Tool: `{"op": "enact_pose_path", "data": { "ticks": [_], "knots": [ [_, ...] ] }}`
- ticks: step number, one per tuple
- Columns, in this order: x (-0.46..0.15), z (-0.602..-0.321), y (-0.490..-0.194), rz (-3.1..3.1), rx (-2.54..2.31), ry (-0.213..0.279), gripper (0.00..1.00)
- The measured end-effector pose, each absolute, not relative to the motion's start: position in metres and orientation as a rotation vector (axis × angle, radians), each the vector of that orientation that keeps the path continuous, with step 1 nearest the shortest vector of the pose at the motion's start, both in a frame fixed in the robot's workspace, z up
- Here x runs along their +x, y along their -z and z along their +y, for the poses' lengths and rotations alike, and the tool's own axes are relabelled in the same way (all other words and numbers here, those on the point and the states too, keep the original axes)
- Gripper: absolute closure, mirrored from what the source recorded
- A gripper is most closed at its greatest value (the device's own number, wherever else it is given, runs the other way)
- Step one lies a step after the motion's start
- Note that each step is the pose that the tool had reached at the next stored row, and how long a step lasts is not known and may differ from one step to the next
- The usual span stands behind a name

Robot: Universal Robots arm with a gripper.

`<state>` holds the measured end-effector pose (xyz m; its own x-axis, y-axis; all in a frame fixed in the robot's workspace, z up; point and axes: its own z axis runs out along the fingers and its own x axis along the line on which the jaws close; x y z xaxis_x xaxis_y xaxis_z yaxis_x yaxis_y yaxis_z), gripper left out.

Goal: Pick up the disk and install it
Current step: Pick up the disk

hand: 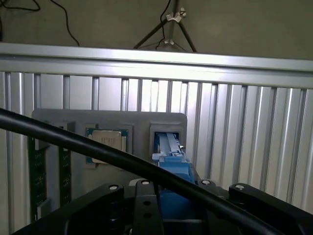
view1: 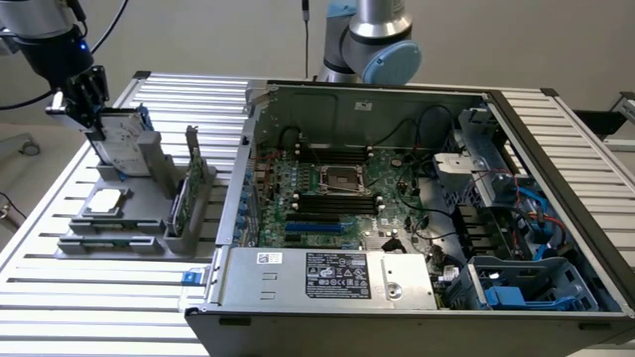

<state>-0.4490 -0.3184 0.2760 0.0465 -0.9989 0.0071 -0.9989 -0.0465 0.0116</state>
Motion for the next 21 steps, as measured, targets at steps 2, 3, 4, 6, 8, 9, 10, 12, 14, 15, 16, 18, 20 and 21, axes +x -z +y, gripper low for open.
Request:
{"op": "enact_pose_path", "data": {
  "ticks": [2,3,4,6,8,9,10,12,14,15,16,18,20,21],
  "knots": [
    [-0.4491,-0.3190,-0.2761,-2.161,2.262,0.004,0.67],
    [-0.4492,-0.3192,-0.2760,-2.161,2.262,0.003,0.67],
    [-0.4493,-0.3194,-0.2760,-2.162,2.261,0.002,0.67],
    [-0.4494,-0.3196,-0.2760,-2.162,2.261,0.001,0.67],
    [-0.4494,-0.3196,-0.2760,-2.163,2.261,0.000,0.67],
    [-0.4494,-0.3196,-0.2760,-2.163,2.261,0.000,0.67],
    [-0.4494,-0.3196,-0.2760,-2.163,2.261,0.000,0.67],
    [-0.4494,-0.3196,-0.2760,-2.163,2.261,0.000,0.67],
    [-0.4494,-0.3196,-0.2760,-2.163,2.261,0.000,0.67],
    [-0.4494,-0.3196,-0.2760,-2.163,2.261,0.000,0.67],
    [-0.4494,-0.3196,-0.2760,-2.163,2.261,0.000,0.67],
    [-0.4494,-0.3196,-0.2760,-2.163,2.261,0.000,0.67],
    [-0.4495,-0.3197,-0.2770,-2.163,2.261,0.000,0.67],
    [-0.4495,-0.3196,-0.2786,-2.163,2.261,0.000,0.67]
  ]
}}
